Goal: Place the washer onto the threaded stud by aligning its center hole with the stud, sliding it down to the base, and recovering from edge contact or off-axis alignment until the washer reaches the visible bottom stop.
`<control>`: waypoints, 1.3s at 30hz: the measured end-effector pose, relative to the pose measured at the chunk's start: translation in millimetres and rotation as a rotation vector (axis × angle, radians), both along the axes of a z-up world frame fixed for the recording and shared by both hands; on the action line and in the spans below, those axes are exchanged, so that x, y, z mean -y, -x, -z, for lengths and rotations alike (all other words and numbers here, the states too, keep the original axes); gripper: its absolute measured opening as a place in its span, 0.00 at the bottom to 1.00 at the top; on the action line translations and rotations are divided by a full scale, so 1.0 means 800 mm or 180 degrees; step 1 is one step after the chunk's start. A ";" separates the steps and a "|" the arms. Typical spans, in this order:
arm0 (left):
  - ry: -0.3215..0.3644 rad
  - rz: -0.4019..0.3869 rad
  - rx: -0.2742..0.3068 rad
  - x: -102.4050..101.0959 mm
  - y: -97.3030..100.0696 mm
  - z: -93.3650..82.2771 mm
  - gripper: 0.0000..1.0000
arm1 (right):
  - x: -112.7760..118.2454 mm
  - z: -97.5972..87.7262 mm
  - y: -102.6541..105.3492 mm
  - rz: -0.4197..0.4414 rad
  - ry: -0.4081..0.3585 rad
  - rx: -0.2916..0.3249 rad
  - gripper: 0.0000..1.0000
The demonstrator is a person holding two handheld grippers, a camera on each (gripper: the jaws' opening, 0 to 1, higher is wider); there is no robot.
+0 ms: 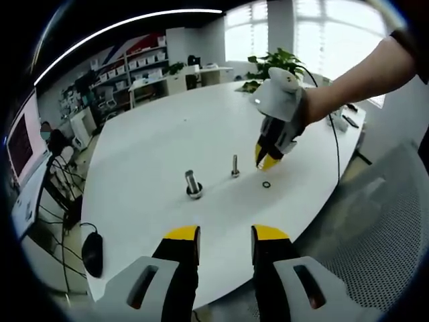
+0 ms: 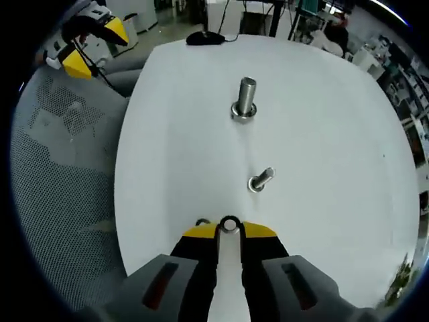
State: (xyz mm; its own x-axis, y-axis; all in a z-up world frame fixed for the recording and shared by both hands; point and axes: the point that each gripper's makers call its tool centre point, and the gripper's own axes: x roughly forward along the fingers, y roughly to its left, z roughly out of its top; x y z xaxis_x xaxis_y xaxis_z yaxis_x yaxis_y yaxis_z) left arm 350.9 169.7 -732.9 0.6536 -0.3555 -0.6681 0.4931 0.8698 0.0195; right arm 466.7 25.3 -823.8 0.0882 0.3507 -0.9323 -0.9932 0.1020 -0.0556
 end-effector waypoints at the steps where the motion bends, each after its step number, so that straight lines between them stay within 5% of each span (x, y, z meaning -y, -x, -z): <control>1: 0.0001 -0.0002 0.0003 0.000 0.000 0.000 0.28 | -0.002 -0.003 -0.004 0.0021 -0.0030 0.0014 0.14; 17: 0.0003 -0.0022 0.0010 -0.002 -0.001 -0.001 0.28 | -0.036 -0.038 -0.036 0.0093 -0.0370 0.0197 0.14; 39: -0.0009 -0.0042 -0.0008 -0.004 0.000 0.001 0.28 | -0.049 -0.012 -0.042 0.0003 -0.0175 0.0056 0.14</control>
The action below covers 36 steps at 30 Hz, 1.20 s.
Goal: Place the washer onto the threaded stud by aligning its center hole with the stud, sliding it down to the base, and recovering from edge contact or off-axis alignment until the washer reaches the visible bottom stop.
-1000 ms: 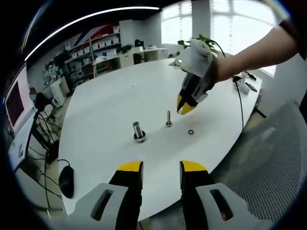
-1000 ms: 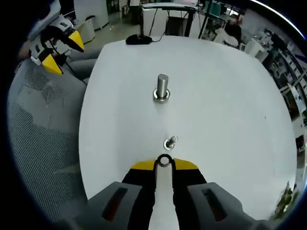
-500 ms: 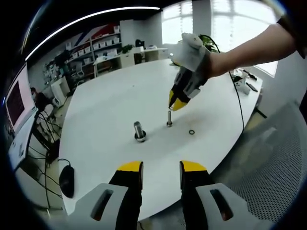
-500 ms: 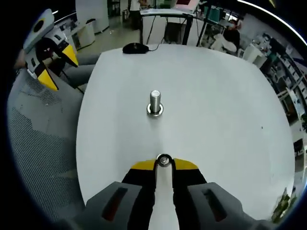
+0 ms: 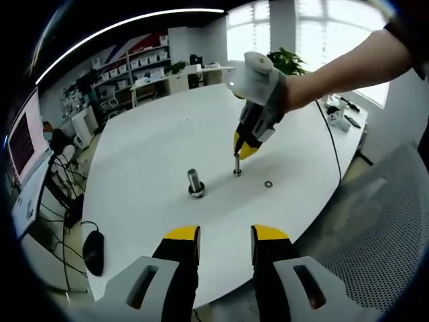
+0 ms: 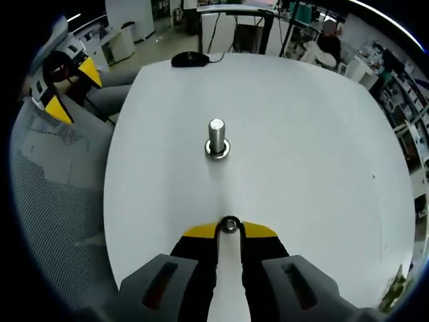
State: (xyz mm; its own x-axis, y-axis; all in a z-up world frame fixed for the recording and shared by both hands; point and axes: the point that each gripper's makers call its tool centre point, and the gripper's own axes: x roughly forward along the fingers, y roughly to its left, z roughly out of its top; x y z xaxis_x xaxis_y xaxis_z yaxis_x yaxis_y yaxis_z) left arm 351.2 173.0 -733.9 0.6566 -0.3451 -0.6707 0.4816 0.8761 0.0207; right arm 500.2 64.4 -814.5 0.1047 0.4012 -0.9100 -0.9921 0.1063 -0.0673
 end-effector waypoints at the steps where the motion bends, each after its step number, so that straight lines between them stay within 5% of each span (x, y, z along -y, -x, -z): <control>1: -0.0006 0.0002 -0.0002 0.000 0.000 0.000 0.28 | 0.001 0.003 0.000 -0.0001 0.0017 -0.0011 0.14; 20: -0.0019 -0.0025 -0.0056 -0.002 0.001 0.005 0.28 | 0.006 0.049 -0.003 -0.0050 0.0218 -0.0147 0.14; 36: -0.0018 -0.0029 -0.0083 -0.003 0.002 0.006 0.28 | 0.007 0.055 -0.005 -0.0017 0.0191 -0.0170 0.17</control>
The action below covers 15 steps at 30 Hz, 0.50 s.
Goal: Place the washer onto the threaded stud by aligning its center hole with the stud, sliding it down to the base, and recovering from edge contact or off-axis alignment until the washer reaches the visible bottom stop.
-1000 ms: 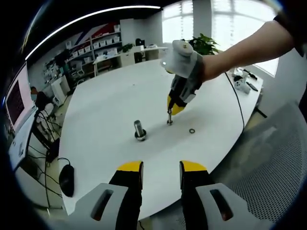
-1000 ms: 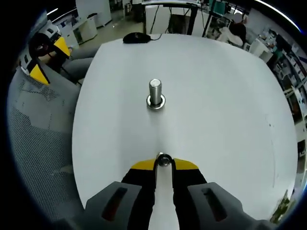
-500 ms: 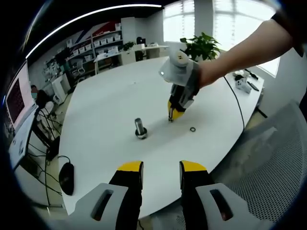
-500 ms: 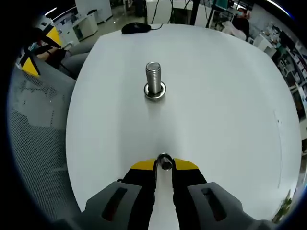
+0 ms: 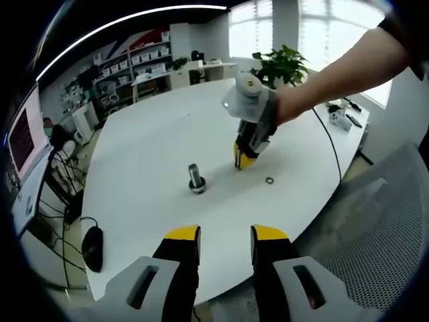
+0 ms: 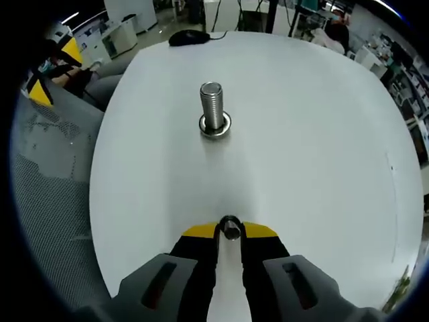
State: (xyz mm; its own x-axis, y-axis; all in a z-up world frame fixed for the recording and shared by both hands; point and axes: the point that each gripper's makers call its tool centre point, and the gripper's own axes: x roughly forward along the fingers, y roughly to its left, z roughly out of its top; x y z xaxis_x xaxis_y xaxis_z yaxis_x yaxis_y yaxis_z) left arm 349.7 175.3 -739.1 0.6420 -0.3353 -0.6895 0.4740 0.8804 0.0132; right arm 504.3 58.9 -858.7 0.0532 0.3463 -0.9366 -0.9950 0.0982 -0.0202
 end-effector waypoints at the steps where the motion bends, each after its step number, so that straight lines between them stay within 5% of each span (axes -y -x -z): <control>1: -0.0001 0.0002 -0.0006 0.000 0.000 0.000 0.28 | 0.002 0.002 0.002 0.0005 0.0012 -0.0003 0.18; 15: -0.0007 0.0075 -0.0045 0.005 0.003 0.003 0.28 | 0.024 -0.013 0.015 0.0210 -0.0121 -0.0009 0.18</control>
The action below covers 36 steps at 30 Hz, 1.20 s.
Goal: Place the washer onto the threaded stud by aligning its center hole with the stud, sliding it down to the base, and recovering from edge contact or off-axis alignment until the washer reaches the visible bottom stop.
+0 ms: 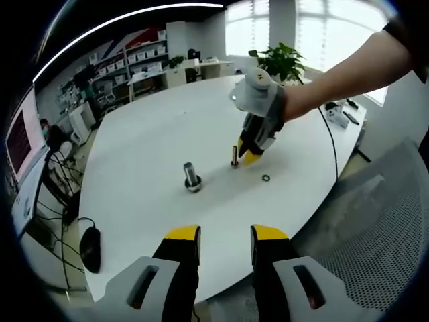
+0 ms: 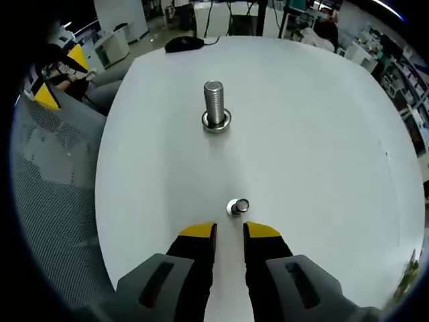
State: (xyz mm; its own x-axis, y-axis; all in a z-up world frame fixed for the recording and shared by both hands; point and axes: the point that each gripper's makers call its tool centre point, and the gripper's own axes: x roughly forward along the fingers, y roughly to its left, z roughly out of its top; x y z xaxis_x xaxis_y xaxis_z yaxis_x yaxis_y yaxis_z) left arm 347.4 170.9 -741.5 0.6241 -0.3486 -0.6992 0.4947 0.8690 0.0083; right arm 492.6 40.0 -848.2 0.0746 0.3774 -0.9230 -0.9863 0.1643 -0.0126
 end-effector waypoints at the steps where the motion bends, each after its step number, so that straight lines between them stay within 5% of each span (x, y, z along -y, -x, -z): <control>1: -0.0005 0.0004 -0.0005 0.000 0.000 0.001 0.28 | 0.001 -0.001 0.001 0.0018 -0.0012 -0.0001 0.18; 15: -0.0003 0.0025 0.0011 0.002 0.001 -0.001 0.28 | 0.016 -0.008 0.032 0.0076 -0.0108 -0.0065 0.20; 36: -0.0014 -0.0010 0.0031 -0.001 -0.001 -0.002 0.28 | 0.030 0.021 0.083 -0.0421 0.0147 -0.0096 0.22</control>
